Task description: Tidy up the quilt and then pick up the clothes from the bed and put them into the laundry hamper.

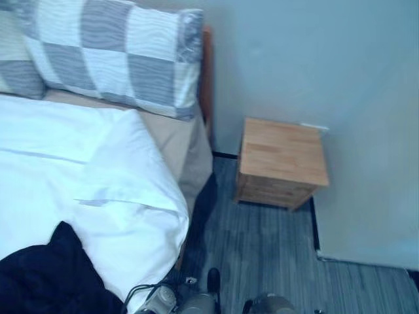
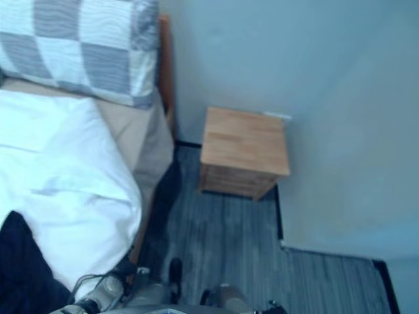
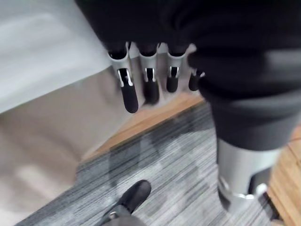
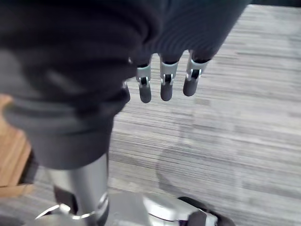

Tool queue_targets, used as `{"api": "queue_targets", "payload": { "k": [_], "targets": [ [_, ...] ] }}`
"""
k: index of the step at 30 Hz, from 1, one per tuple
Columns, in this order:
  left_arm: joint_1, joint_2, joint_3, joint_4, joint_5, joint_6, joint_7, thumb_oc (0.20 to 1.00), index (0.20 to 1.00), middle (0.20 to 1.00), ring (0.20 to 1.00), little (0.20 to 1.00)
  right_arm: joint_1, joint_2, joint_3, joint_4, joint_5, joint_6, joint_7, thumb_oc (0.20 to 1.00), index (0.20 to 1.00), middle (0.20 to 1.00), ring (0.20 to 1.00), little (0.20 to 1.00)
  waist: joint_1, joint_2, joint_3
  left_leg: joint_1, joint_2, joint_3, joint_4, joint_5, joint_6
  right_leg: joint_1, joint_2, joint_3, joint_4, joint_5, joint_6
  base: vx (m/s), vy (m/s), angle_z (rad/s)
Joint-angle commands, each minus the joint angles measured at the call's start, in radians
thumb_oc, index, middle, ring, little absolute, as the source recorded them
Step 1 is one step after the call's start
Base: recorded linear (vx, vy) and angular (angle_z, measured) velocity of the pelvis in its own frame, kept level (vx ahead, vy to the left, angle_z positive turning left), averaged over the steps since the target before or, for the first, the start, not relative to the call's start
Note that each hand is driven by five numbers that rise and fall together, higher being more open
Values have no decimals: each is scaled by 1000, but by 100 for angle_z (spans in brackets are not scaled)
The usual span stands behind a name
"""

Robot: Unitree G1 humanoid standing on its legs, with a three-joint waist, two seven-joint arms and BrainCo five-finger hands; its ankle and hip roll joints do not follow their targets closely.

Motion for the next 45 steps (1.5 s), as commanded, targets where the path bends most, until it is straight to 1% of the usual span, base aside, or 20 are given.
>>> {"api": "queue_targets", "payload": {
  "k": [1,2,3,4,5,8,12,13,14,17,19,21,26,30,31,32,33,35,38,45],
  "targets": [
    [-54,7,8,-23,-31,-22,37,1000,1000,1000,1000,1000,-100,-32,-17,-21,0,-15,-26,1000,1000,1000,1000,1000,38,24,36,67,38,-47,-26,-95,-141,20,-57,75,-396,124,46,314,-190,231],
    [-61,3,-7,-5,-21,-23,41,1000,1000,1000,1000,1000,-111,-32,-14,-13,4,-12,-32,1000,1000,1000,1000,1000,27,19,31,74,30,-92,-21,-105,-140,26,-57,163,-524,136,32,246,-142,174],
    [-61,3,-7,-5,-21,-23,41,1000,1000,1000,1000,1000,-111,-32,-14,-13,4,-12,-32,1000,1000,1000,1000,1000,27,19,31,74,30,-92,-21,-105,-140,26,-57,163,-524,137,32,389,-212,239],
    [-71,-2,-17,28,-4,-26,40,1000,1000,1000,1000,1000,-123,-38,-21,9,11,4,-28,1000,1000,1000,1000,1000,12,8,32,86,15,-187,14,-148,-148,8,-80,415,-641,190,53,374,-272,202],
    [-72,-1,-17,38,-7,-24,44,1000,1000,1000,1000,1000,-118,-35,-24,15,20,8,-26,1000,1000,1000,1000,1000,10,4,35,94,15,-236,36,-171,-153,2,-93,496,-655,208,62,368,-272,248],
    [-51,13,15,72,-28,-17,43,1000,1000,1000,1000,1000,-112,-28,-21,15,3,24,-18,1000,1000,1000,1000,1000,25,-35,18,103,36,-300,73,-213,-185,48,-171,432,-728,237,76,330,-498,204],
    [3,24,98,95,-84,-16,39,1000,1000,1000,1000,1000,-127,-36,-21,2,-40,17,-21,1000,1000,1000,1000,1000,36,-39,-2,72,143,-294,58,-176,-254,139,-178,279,-807,224,70,166,-457,154],
    [3,24,98,95,-84,-16,39,1000,1000,1000,1000,1000,-127,-36,-21,2,-40,17,-21,1000,1000,1000,1000,1000,33,-41,-4,68,140,-297,57,-172,-254,136,-181,277,-807,225,71,-91,-349,150],
    [2,24,107,88,-90,-15,43,1000,1000,1000,1000,1000,-133,-61,-47,-22,-17,14,-30,1000,1000,1000,1000,1000,21,-38,9,-24,153,-145,88,-130,-259,165,-209,194,-807,203,68,-144,-236,132],
    [12,42,121,66,-80,-5,32,1000,1000,1000,1000,1000,-140,-100,-101,-45,51,9,-44,1000,1000,1000,1000,1000,-21,-36,26,-74,195,257,192,-153,-237,181,-231,64,-807,185,51,-230,-262,200],
    [29,63,126,55,-68,3,30,1000,1000,1000,1000,1000,-141,-133,-130,-55,74,8,-62,1000,1000,1000,1000,1000,-29,-46,30,-152,221,322,304,-121,-242,174,-227,37,-807,185,35,-168,-160,119],
    [85,88,162,23,-65,10,14,1000,1000,1000,1000,1000,-131,-197,-187,-141,93,-12,-94,1000,1000,1000,1000,1000,-48,-36,31,-105,230,418,180,-84,-256,181,-197,-24,-807,185,35,-119,-31,84],
    [238,157,214,-144,-9,9,-44,1000,1000,1000,1000,1000,-65,-469,-294,-517,-102,-30,-133,1000,1000,1000,1000,1000,-43,-61,11,-47,227,388,73,-88,-236,169,-187,-57,-725,143,44,-11,28,22],
    [248,169,227,-144,4,19,-50,1000,1000,1000,1000,1000,-120,-552,-297,-638,-181,-38,-153,1000,1000,1000,1000,1000,-29,-74,35,-28,225,373,61,-93,-220,102,-198,-52,-556,110,57,-97,31,19],
    [235,171,217,-120,27,19,-41,1000,1000,1000,1000,1000,-173,-564,-279,-723,-218,-49,-160,1000,1000,1000,1000,1000,-29,-77,60,-37,226,367,59,-82,-204,43,-189,-1,-465,122,84,-155,2,9],
    [234,170,217,-119,28,18,-40,1000,1000,1000,1000,1000,-174,-563,-279,-724,-219,-48,-160,1000,1000,1000,1000,1000,-28,-77,59,-38,225,369,59,-82,-204,40,-189,0,-463,122,84,-213,-35,9],
    [216,165,200,-123,43,7,-43,1000,1000,1000,1000,1000,-201,-575,-262,-804,-268,-60,-178,1000,1000,1000,1000,1000,-36,-76,73,-44,210,329,42,-83,-203,28,-155,114,-522,114,88,-60,-34,25],
    [189,175,180,-142,48,3,-56,1000,1000,1000,1000,1000,-238,-618,-231,-882,-349,-43,-179,1000,1000,1000,1000,1000,-28,-73,77,-71,196,289,42,-80,-203,45,-161,176,-625,131,61,-25,-88,50],
    [185,179,178,-206,47,-5,-56,1000,1000,1000,1000,1000,-290,-644,-177,-948,-430,-51,-169,1000,1000,1000,1000,1000,-7,-72,73,-86,185,279,56,-84,-205,55,-187,165,-683,165,66,14,-80,57],
    [144,200,100,-338,7,-36,-65,1000,1000,1000,1000,1000,-611,-684,68,-973,-419,-60,-144,1000,1000,1000,1000,1000,25,-9,145,-190,214,251,84,-34,-241,7,-191,111,-706,195,48,-67,-63,16]
  ]
}}
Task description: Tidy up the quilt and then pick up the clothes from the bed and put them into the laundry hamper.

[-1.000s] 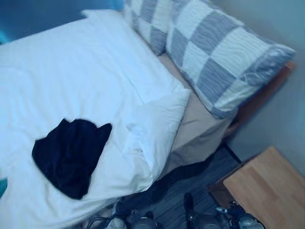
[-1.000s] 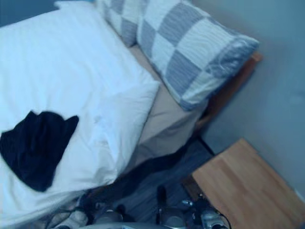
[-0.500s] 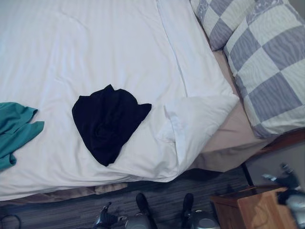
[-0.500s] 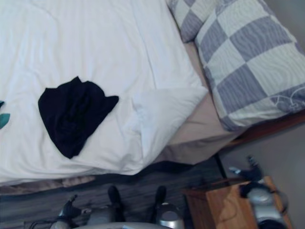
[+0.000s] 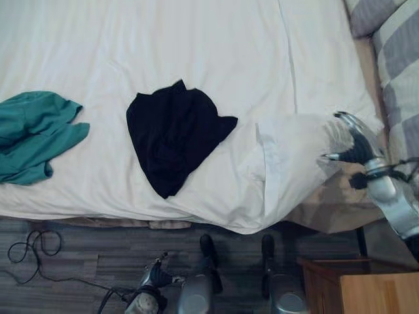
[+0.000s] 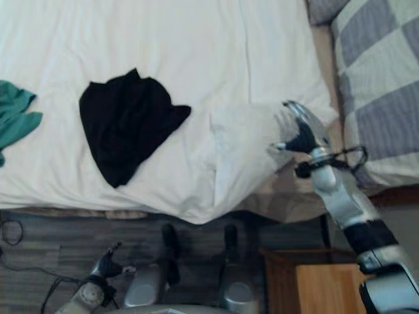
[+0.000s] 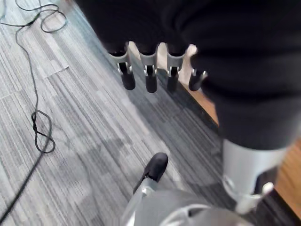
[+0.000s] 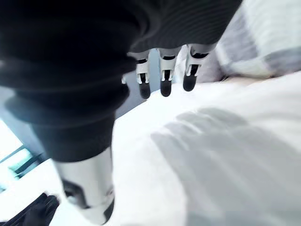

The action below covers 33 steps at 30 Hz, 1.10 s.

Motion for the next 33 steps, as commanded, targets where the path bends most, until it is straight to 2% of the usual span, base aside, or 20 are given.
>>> {"api": "queue_targets", "payload": {
  "k": [1,2,5,6,7,8,11,14,15,16,18,20,22,23,24,26,28,31,32,33],
  "targets": [
    [-74,74,12,61,-19,-39,6,1000,1000,1000,1000,1000,-167,-40,37,51,26,-16,-9,1000,1000,1000,1000,1000,38,-19,13,-35,59,-51,104,-60,-64,-49,-55,-24,110,-122,34,-55,3,7],
    [-75,73,14,61,-20,-39,6,1000,1000,1000,1000,1000,-173,-40,40,55,27,-16,-9,1000,1000,1000,1000,1000,36,-19,13,-38,60,-52,105,-60,-64,-52,-55,-24,112,-123,33,-93,2,1],
    [-111,141,4,-14,-46,-50,-2,1000,1000,1000,1000,1000,-258,8,102,133,107,-9,2,1000,1000,1000,1000,1000,37,15,67,-109,63,-57,160,-59,-74,-128,-62,-37,186,-135,32,-104,-23,19],
    [-111,147,11,-21,-47,-48,-6,1000,1000,1000,1000,1000,-257,18,98,141,117,-7,2,746,746,746,746,746,36,18,69,-118,64,-57,170,-59,-76,-138,-62,-37,197,-137,30,-85,-18,28],
    [-110,152,19,-20,-40,-48,-7,1000,1000,1000,1000,1000,-244,29,87,144,123,-5,0,426,426,426,426,426,34,22,73,-126,67,-57,183,-63,-77,-147,-64,-38,209,-142,29,-26,0,11],
    [-108,152,22,-15,-36,-46,-6,1000,1000,1000,1000,1000,-225,41,72,148,125,-3,-4,200,200,200,200,200,33,24,72,-126,69,-56,189,-65,-78,-151,-64,-37,216,-144,28,0,0,0],
    [-99,128,59,53,-21,-27,1,1000,1000,1000,1000,1000,-38,79,-42,131,118,-8,-14,200,200,200,200,200,13,19,55,-85,71,-55,165,-72,-75,-117,-60,-35,195,-146,27,35,43,-1],
    [-98,80,70,143,7,-8,19,1000,1000,1000,1000,1000,149,103,-158,116,116,-13,-26,200,200,200,200,200,-5,-2,19,-38,62,-55,121,-73,-66,-77,-57,-30,156,-136,26,81,20,5],
    [-99,61,80,195,24,1,19,1000,1000,1000,1000,1000,252,120,-229,114,125,-18,-33,567,567,567,567,567,-20,-17,-7,-3,58,-49,93,-76,-60,-53,-54,-25,133,-131,27,91,20,3],
    [-99,61,80,195,24,1,19,1000,1000,1000,1000,1000,253,120,-230,114,125,-18,-33,1000,1000,1000,1000,1000,-19,-17,-8,-4,58,-49,93,-75,-60,-54,-54,-25,133,-130,27,142,29,-8],
    [-92,38,96,247,33,14,17,1000,1000,1000,1000,1000,379,160,-330,137,151,-16,-46,1000,1000,1000,1000,1000,-47,-38,-44,55,53,-33,62,-86,-54,-9,-52,-20,101,-126,34,122,37,-15],
    [-83,20,96,267,37,20,18,1000,1000,1000,1000,1000,446,204,-383,172,169,-10,-64,1000,1000,1000,1000,1000,-63,-43,-66,85,49,-26,43,-89,-51,17,-50,-16,85,-125,37,97,55,-9],
    [-77,-5,97,282,30,32,22,1000,1000,1000,1000,1000,501,288,-453,247,262,-6,-91,1000,1000,1000,1000,1000,-80,-45,-90,111,45,-19,23,-89,-47,36,-46,-12,75,-124,40,75,57,-13],
    [-78,-5,97,282,29,32,22,1000,1000,1000,1000,1000,501,288,-453,247,262,-6,-91,1000,1000,1000,1000,1000,-79,-45,-92,109,46,-18,22,-86,-46,33,-46,-11,74,-121,39,105,72,-21],
    [-76,-48,84,294,23,43,41,1000,1000,1000,1000,1000,529,382,-546,353,369,-25,-174,1000,1000,1000,1000,1000,-94,-41,-115,134,41,-15,3,-90,-45,55,-46,-16,65,-125,44,95,53,-24],
    [-66,-81,75,302,21,51,54,1000,1000,1000,1000,1000,575,441,-622,443,427,-25,-229,1000,1000,1000,1000,1000,-104,-39,-137,145,41,-20,-3,-96,-45,74,-45,-27,59,-132,45,130,50,-8],
    [-57,-93,71,300,20,52,63,1000,1000,1000,1000,1000,594,455,-653,483,447,-19,-249,1000,1000,1000,1000,1000,-110,-38,-150,147,42,-21,-6,-94,-46,80,-45,-31,54,-131,45,79,23,9],
    [-44,-119,60,282,21,50,76,1000,1000,1000,1000,1000,631,418,-730,472,392,-9,-376,1000,1000,1000,1000,1000,-123,-40,-180,155,44,-20,-9,-98,-49,94,-46,-37,45,-132,48,68,23,0],
    [-44,-120,59,282,21,50,77,1000,1000,1000,1000,1000,634,419,-732,468,389,-6,-378,1000,1000,1000,1000,1000,-122,-39,-181,155,43,-20,-9,-99,-49,94,-46,-37,44,-132,48,51,11,1],
    [-41,-125,39,284,39,50,86,1000,1000,1000,1000,1000,640,385,-779,415,351,-14,-451,1000,1000,1000,1000,1000,-125,-39,-186,161,44,-19,-8,-102,-51,96,-45,-39,47,-135,49,67,10,1]
  ]
}}
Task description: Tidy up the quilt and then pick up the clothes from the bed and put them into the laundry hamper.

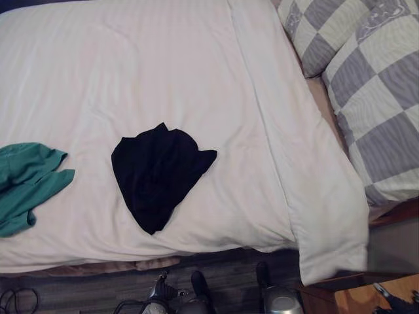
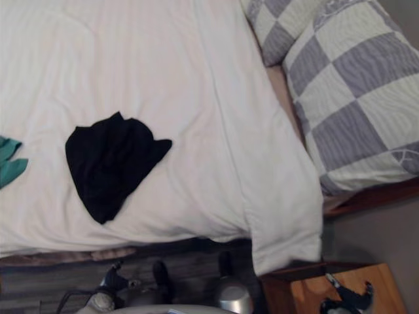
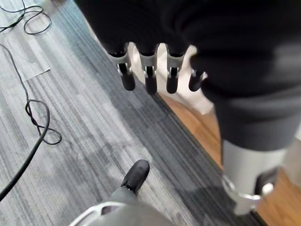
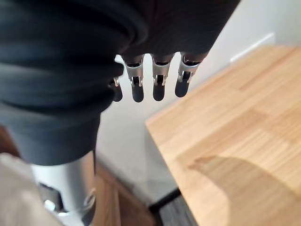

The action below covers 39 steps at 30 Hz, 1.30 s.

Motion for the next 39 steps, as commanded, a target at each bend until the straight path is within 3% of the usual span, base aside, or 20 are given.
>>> {"api": "queue_targets", "payload": {
  "k": [1,2,4,8,10,11,13,15,16,18,25,29,30,31,32,33,36,39],
  "targets": [
    [-20,-9,-36,57,45,-3,40,1000,1000,1000,1000,1000,-59,-153,-129,-136,-102,-70,-184,1000,1000,1000,1000,1000,18,-10,-32,36,53,-25,5,-54,-35,-27,-32,-23,50,-93,65,78,2,-1],
    [-24,-12,-43,75,60,-4,41,1000,1000,1000,1000,1000,-72,-172,-159,-256,-141,-96,-211,915,915,915,915,915,18,-10,-33,39,53,-22,4,-52,-35,-29,-31,-21,53,-93,63,46,-5,0],
    [-25,-15,-50,83,65,-4,40,1000,1000,1000,1000,1000,-85,-177,-162,-331,-161,-111,-221,200,200,200,200,200,20,-9,-31,44,54,-21,7,-61,-34,-27,-31,-18,56,-100,64,40,-12,-3],
    [-28,-13,-56,93,74,-2,34,1000,1000,1000,1000,1000,-146,-164,-127,-491,-172,-145,-198,200,200,200,200,200,32,-4,-12,38,51,-18,10,-55,-33,-44,-32,-9,72,-102,61,-40,-24,-2],
    [-63,5,-73,66,36,-12,42,1000,1000,1000,1000,1000,-282,-153,-13,-523,-131,-170,-175,200,200,200,200,200,56,8,88,-49,52,-44,110,-71,-35,-118,-41,9,140,-116,51,-280,-55,-2],
    [-70,9,-74,51,25,-15,44,1000,1000,1000,1000,1000,-309,-150,8,-520,-123,-168,-166,200,200,200,200,200,63,12,109,-78,52,-49,138,-69,-36,-139,-44,10,156,-111,48,-226,-57,1],
    [-99,17,-85,25,-10,-20,64,1000,1000,1000,1000,1000,-397,-146,108,-442,-89,-166,-141,200,200,200,200,200,78,33,157,-156,52,-61,214,-87,-43,-207,-50,10,213,-121,42,-155,-38,4],
    [-105,19,-84,14,-15,-22,67,1000,1000,1000,1000,1000,-419,-151,137,-406,-79,-160,-128,200,200,200,200,200,82,41,159,-177,52,-59,226,-84,-44,-227,-51,11,224,-118,41,-77,1,11],
    [-116,17,-78,13,-24,-21,82,1000,1000,1000,1000,1000,-449,-128,203,-284,-49,-141,-95,200,200,200,200,200,89,61,182,-213,56,-56,266,-98,-43,-268,-58,11,270,-133,38,-76,15,21],
    [-126,6,-70,28,-31,-16,98,1000,1000,1000,1000,1000,-442,-93,234,-186,-27,-123,-70,200,200,200,200,200,90,67,195,-238,61,-57,290,-103,-40,-295,-65,11,294,-136,37,-49,15,13],
    [-139,-18,-69,82,-33,0,143,1000,1000,1000,1000,1000,-312,24,313,107,9,-74,2,200,200,200,200,200,76,45,196,-218,54,-63,269,-106,-35,-261,-69,-4,252,-118,42,14,37,7],
    [-147,-39,-103,145,-6,9,144,1000,1000,1000,1000,1000,-214,98,406,421,-36,3,115,200,200,200,200,200,59,2,144,-133,27,-53,196,-116,-15,-182,-79,-13,191,-85,59,71,89,14],
    [-145,-42,-108,158,5,11,141,1000,1000,1000,1000,1000,-189,112,416,466,-52,21,139,241,241,241,241,241,55,-6,129,-108,18,-53,170,-114,-9,-168,-80,-13,191,-81,65,58,58,15],
    [-145,-42,-108,158,5,11,141,1000,1000,1000,1000,1000,-189,112,416,466,-52,21,139,360,360,360,360,360,55,-6,128,-109,18,-53,170,-114,-9,-169,-80,-13,191,-80,65,77,61,9],
    [-140,-45,-112,165,16,11,140,1000,1000,1000,1000,1000,-164,124,429,509,-69,37,160,555,555,555,555,555,50,-12,117,-84,9,-52,148,-114,-3,-159,-82,-10,194,-71,74,74,84,1],
    [-132,-9,-76,190,9,-1,126,1000,1000,1000,1000,1000,-98,152,442,555,-107,50,192,1000,1000,1000,1000,1000,47,-14,100,-33,5,-43,100,-103,5,-159,-73,-12,225,-64,89,85,75,-4],
    [-127,5,-85,196,11,-1,96,1000,1000,1000,1000,1000,-87,186,464,599,-87,62,227,1000,1000,1000,1000,1000,44,-15,89,4,2,-31,84,-102,5,-135,-3,-8,236,-109,70,34,-8,-12],
    [-114,-13,-90,216,19,-11,83,1000,1000,1000,1000,1000,-102,187,470,631,-80,63,246,1000,1000,1000,1000,1000,39,-11,64,-8,-16,-31,139,-130,3,-78,17,10,155,-125,39,69,-52,-6]
  ]
}}
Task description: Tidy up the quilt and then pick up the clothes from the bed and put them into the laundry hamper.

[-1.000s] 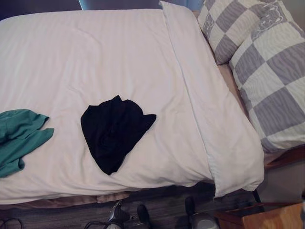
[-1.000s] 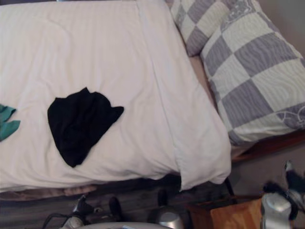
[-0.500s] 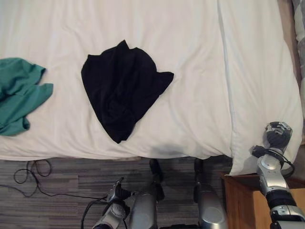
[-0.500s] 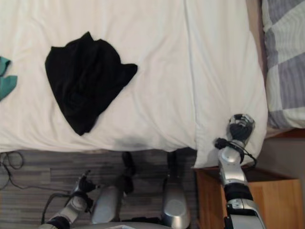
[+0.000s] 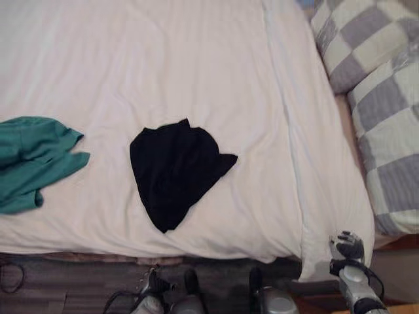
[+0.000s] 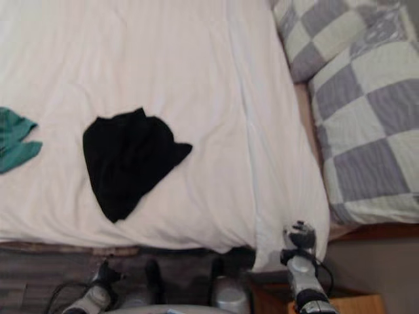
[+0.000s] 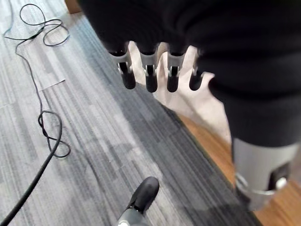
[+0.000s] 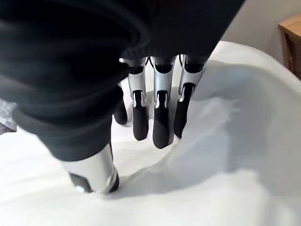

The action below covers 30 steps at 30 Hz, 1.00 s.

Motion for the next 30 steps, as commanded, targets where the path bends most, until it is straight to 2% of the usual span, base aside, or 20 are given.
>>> {"api": "queue_targets", "payload": {
  "k": [1,2,4,5,7,9,11,12,15,17,18,19,20,21,22,23,24,27,29,30],
  "targets": [
    [-24,-64,-11,76,18,-20,-24,1000,1000,1000,1000,1000,250,100,122,305,-3,246,97,1000,1000,1000,1000,1000,-41,73,35,-81,-10,4,185,-106,-13,-79,18,62,29,-78,10,19,-53,-2],
    [-31,-72,-17,69,6,-27,-26,1000,1000,1000,1000,1000,241,91,119,309,3,246,100,1000,1000,1000,1000,1000,-43,65,44,-131,-14,12,301,-108,-30,-56,1,56,15,-84,-5,-39,-52,-5],
    [-58,-75,-10,46,-40,-32,-19,1000,1000,1000,1000,1000,217,71,102,303,24,244,94,1000,1000,1000,1000,1000,-52,69,58,-253,31,40,484,-2,-126,-30,-10,31,-15,-97,-28,-103,-14,25],
    [-68,-68,5,26,-67,-34,-10,1000,1000,1000,1000,1000,205,60,91,294,42,242,85,1000,1000,1000,1000,1000,-57,76,59,-262,67,78,490,50,-160,-27,-7,23,-26,-106,-35,-84,77,44],
    [-66,-75,16,17,-75,-34,-6,1000,1000,1000,1000,1000,206,58,75,290,67,246,86,1000,1000,1000,1000,1000,-77,89,45,-180,142,197,379,28,-126,-13,-24,6,-28,-107,-22,8,165,17],
    [-55,-88,10,21,-62,-34,-4,1000,1000,1000,1000,1000,209,61,71,298,74,250,89,1000,1000,1000,1000,1000,-87,93,31,-137,161,225,291,7,-106,-12,-45,6,-29,-96,-6,99,322,-8],
    [-24,-107,-13,31,-39,-31,-11,1000,1000,1000,1000,1000,234,68,59,299,93,250,96,1000,1000,1000,1000,1000,-94,99,0,-96,193,168,176,32,-103,-12,-84,0,-25,-80,20,142,518,2],
    [-13,-114,-12,46,-58,-35,-15,1000,1000,1000,1000,1000,258,46,26,276,139,235,87,1000,1000,1000,1000,1000,-90,94,-25,-79,279,19,109,76,-129,-24,-141,21,-19,-71,51,77,528,11],
    [-17,-105,-22,60,-43,-31,-27,1000,1000,1000,1000,1000,270,15,-13,259,154,233,92,1000,1000,1000,1000,1000,-99,93,-45,-39,323,-50,98,88,-153,-44,-176,30,-11,-64,81,50,449,12],
    [-15,-94,-28,89,-22,-30,-50,1000,1000,1000,1000,1000,319,-1,-52,230,153,228,113,1000,1000,1000,1000,1000,-112,94,-61,-17,296,-78,58,33,-168,-32,-216,16,17,-30,115,71,661,-13],
    [-21,-77,-24,64,-9,-31,-59,1000,1000,1000,1000,1000,356,8,-36,150,130,228,130,1000,1000,1000,1000,1000,-102,61,-49,19,236,-56,26,-15,-153,-95,-265,40,69,121,129,-81,665,11],
    [-25,-58,-10,44,-14,-32,-61,1000,1000,1000,1000,1000,359,17,-36,119,121,230,130,1000,1000,1000,1000,1000,-83,47,-38,35,221,-17,15,-28,-145,-123,-299,-33,103,168,129,-122,503,19],
    [-25,-57,-10,43,-14,-32,-62,1000,1000,1000,1000,1000,359,18,-36,119,121,230,130,1000,1000,1000,1000,1000,-83,45,-40,33,218,-17,15,-26,-143,-125,-302,-32,101,171,129,-189,415,-53],
    [-26,-20,28,7,-40,-21,-69,1000,1000,1000,1000,1000,362,24,-11,35,112,235,130,1000,1000,1000,1000,1000,-54,28,-28,52,206,56,-1,-40,-114,-166,-335,-220,178,173,115,-120,272,-93],
    [-26,-20,28,7,-40,-21,-69,1000,1000,1000,1000,1000,362,24,-11,35,112,235,130,1000,1000,1000,1000,1000,-54,27,-28,51,205,56,-1,-39,-114,-166,-335,-220,178,173,115,-118,482,-157],
    [-4,9,40,-9,-34,-13,-83,1000,1000,1000,1000,1000,393,49,17,-5,87,235,148,1000,1000,1000,1000,1000,-49,20,-25,66,203,73,-5,-54,-105,-184,-253,-245,236,122,125,-20,287,-117],
    [4,13,39,-7,-25,-11,-86,1000,1000,1000,1000,1000,407,61,27,-16,89,233,155,1000,1000,1000,1000,1000,-50,15,-25,65,195,69,-5,-57,-98,-184,-214,-241,236,103,124,-94,397,-107],
    [17,7,15,24,34,-5,-92,1000,1000,1000,1000,1000,418,115,96,-7,93,214,166,1000,1000,1000,1000,1000,-65,5,-20,40,140,45,-5,-42,-65,-209,-53,-185,225,17,82,-92,294,-32],
    [10,-14,22,64,28,0,-86,1000,1000,1000,1000,1000,371,131,129,61,97,208,164,1000,1000,1000,1000,1000,-63,10,-19,35,95,36,-5,-44,-50,-190,19,-158,199,-26,38,-14,210,-4],
    [9,-14,22,65,28,-1,-86,1000,1000,1000,1000,1000,369,131,128,63,97,206,164,1000,1000,1000,1000,1000,-63,10,-17,36,95,36,-5,-44,-51,-190,20,-158,199,-27,38,1,212,4]
  ]
}}
